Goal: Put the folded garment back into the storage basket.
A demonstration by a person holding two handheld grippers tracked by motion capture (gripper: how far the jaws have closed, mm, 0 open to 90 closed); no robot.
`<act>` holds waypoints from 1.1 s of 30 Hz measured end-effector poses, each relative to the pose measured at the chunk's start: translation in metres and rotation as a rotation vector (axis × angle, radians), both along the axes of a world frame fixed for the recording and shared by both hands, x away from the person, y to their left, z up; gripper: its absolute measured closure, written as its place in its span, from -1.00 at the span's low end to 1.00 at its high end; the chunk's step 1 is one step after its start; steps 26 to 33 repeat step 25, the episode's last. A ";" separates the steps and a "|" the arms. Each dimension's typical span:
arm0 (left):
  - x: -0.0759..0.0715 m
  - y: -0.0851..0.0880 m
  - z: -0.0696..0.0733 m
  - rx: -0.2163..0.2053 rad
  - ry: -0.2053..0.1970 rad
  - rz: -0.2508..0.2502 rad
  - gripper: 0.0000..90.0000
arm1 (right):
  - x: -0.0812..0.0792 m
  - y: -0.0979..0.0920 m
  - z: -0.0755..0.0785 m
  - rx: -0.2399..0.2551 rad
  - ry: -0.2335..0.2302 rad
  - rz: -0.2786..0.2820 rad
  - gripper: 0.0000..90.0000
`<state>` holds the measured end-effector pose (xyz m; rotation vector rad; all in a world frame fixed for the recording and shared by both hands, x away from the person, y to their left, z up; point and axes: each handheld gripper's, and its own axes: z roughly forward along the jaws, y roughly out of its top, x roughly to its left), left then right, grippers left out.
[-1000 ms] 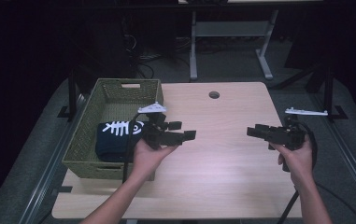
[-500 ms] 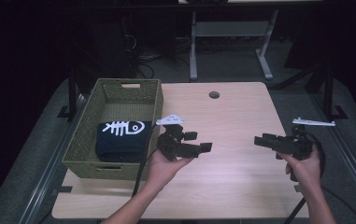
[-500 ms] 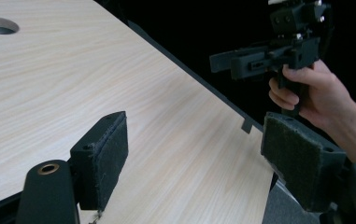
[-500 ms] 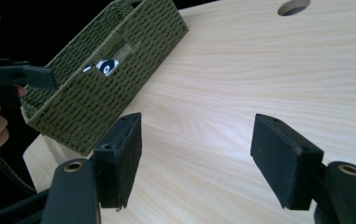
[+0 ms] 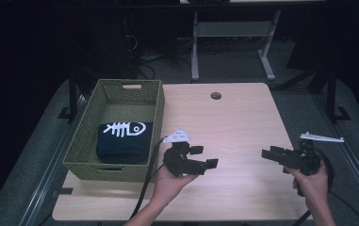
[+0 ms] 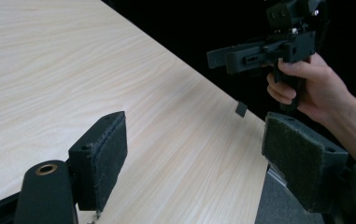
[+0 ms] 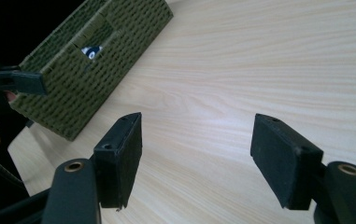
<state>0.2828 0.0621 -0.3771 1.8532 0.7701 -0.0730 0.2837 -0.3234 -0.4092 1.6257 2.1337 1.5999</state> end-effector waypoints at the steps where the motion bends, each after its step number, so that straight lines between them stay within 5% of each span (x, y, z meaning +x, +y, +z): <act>1: -0.002 0.000 -0.002 0.004 -0.006 -0.001 -0.50 | -0.001 0.000 -0.001 -0.007 0.000 0.000 -0.25; 9: -0.011 0.002 -0.020 0.054 -0.031 -0.027 -0.51 | -0.014 0.002 -0.017 -0.040 -0.003 -0.001 -0.27; 19: -0.031 0.008 -0.044 0.060 -0.059 -0.063 -0.50 | -0.046 0.007 -0.033 -0.083 -0.041 0.002 -0.30; 25: -0.043 0.006 -0.055 0.103 -0.084 -0.090 -0.47 | -0.071 0.004 -0.054 0.005 -0.094 -0.039 -0.29; 33: -0.043 0.006 -0.055 0.103 -0.084 -0.090 -0.47 | -0.071 0.004 -0.054 0.005 -0.094 -0.039 -0.29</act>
